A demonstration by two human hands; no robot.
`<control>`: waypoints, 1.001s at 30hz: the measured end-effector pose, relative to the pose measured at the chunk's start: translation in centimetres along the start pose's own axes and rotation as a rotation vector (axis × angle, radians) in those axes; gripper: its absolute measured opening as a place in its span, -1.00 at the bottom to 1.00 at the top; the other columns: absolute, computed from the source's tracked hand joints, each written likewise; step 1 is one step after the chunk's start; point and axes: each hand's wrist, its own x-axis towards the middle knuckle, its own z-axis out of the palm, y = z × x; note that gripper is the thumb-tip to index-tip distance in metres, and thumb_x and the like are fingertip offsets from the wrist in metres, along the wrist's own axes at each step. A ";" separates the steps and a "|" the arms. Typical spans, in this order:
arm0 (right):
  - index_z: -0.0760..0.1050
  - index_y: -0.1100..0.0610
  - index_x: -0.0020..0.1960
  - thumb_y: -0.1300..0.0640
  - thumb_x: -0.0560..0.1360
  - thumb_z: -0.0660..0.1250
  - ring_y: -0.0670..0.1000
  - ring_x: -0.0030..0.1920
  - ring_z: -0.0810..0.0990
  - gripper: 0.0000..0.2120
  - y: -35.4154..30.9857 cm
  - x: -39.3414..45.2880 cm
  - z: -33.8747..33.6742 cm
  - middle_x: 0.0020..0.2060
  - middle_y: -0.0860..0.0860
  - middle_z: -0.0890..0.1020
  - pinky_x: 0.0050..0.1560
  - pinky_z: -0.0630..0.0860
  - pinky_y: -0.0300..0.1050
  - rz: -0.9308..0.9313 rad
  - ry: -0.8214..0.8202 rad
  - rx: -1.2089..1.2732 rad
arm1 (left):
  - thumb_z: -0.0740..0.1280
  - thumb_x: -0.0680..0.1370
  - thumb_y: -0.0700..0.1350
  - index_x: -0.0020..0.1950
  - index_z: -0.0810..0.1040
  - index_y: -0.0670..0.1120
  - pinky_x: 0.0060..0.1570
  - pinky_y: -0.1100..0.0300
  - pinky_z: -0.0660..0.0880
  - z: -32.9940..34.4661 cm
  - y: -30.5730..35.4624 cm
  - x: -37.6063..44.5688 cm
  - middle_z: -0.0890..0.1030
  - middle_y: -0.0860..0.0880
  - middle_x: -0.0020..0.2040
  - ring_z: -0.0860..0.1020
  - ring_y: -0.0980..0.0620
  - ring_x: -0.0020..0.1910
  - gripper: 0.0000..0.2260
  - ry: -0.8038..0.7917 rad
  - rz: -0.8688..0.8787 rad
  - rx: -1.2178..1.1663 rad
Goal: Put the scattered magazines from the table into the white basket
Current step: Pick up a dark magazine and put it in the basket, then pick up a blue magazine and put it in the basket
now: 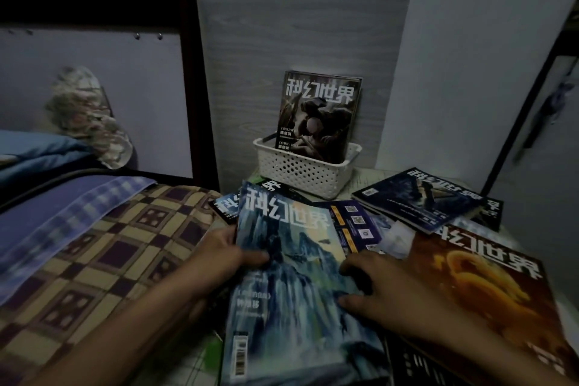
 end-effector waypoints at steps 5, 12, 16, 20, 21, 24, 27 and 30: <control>0.36 -0.14 0.25 0.05 0.36 0.55 -0.21 -0.09 0.59 -0.45 0.1 0.4 -0.8 0.01 -0.16 0.57 -0.16 0.52 -0.32 0.157 0.149 0.557 | 0.39 0.52 -0.26 0.10 0.61 0.03 -0.25 0.14 0.63 1.4 1.4 -1.6 0.74 -0.04 -0.06 0.72 -0.06 -0.11 -0.75 -0.010 0.139 -0.109; 0.64 -0.03 -0.04 0.29 0.51 0.38 -0.16 -0.15 0.71 -0.78 -2.1 2.3 -8.3 -0.12 -0.11 0.75 -0.31 0.53 -0.41 -0.118 0.561 0.975 | 0.44 0.46 -0.01 0.02 0.61 0.29 -0.12 0.33 0.59 1.0 9.3 -0.7 0.70 0.19 0.02 0.67 0.16 0.02 -0.79 0.021 0.719 0.036; 0.61 -0.13 -0.04 0.34 0.54 0.33 -0.23 -0.11 0.68 -0.66 -1.3 3.6 -7.4 -0.11 -0.20 0.73 -0.23 0.54 -0.43 -0.095 0.576 0.882 | 0.31 0.59 -0.03 0.29 0.39 0.30 0.12 0.24 0.54 1.2 8.3 1.4 0.59 0.29 0.18 0.55 0.25 0.19 -0.67 0.072 0.725 0.307; 0.57 -0.13 -0.02 0.24 0.60 0.26 -0.20 -0.11 0.67 -0.73 1.0 4.1 -4.3 -0.09 -0.16 0.71 -0.23 0.58 -0.28 0.024 0.506 0.819 | 0.27 0.62 -0.14 0.43 0.35 0.08 0.12 0.42 0.39 1.1 3.3 2.3 0.54 0.27 0.16 0.47 0.38 0.16 -0.61 0.140 0.649 0.585; 0.57 -0.13 -0.01 0.19 0.61 0.25 -0.17 -0.07 0.67 -0.77 1.4 4.1 -3.7 -0.08 -0.16 0.71 -0.13 0.60 -0.19 0.027 0.511 0.794 | 0.28 0.61 -0.14 0.40 0.39 0.06 0.00 0.57 0.36 1.1 2.4 2.3 0.54 0.38 0.06 0.46 0.51 0.07 -0.64 0.171 0.671 0.584; 0.53 -0.23 0.01 0.12 0.60 0.26 -0.20 -0.02 0.66 -0.77 1.7 4.5 -3.1 -0.03 -0.22 0.69 -0.07 0.59 -0.22 -0.035 0.532 0.764 | 0.39 0.55 -0.16 0.26 0.45 0.14 -0.20 0.69 0.32 0.9 1.5 3.1 0.52 0.52 -0.20 0.41 0.66 -0.08 -0.66 0.303 0.719 0.520; 0.46 -0.16 -0.02 0.10 0.59 0.28 -0.14 -0.07 0.68 -0.86 1.8 5.1 -3.1 -0.07 -0.16 0.71 -0.11 0.65 -0.09 -0.047 0.579 0.757 | 0.49 0.46 -0.15 0.10 0.60 0.04 -0.24 0.64 0.34 0.5 1.7 4.3 0.52 0.35 -0.19 0.48 0.55 -0.13 -0.75 0.425 0.760 0.547; 0.42 0.04 -0.08 0.16 0.57 0.33 0.09 -0.13 0.68 -0.90 2.2 5.9 -3.3 -0.18 0.07 0.69 -0.05 0.61 0.28 -0.067 0.633 0.764 | 0.53 0.41 -0.16 -0.02 0.59 0.09 -0.23 0.63 0.35 0.3 1.4 5.4 0.54 0.31 -0.19 0.50 0.51 -0.13 -0.76 0.458 0.779 0.511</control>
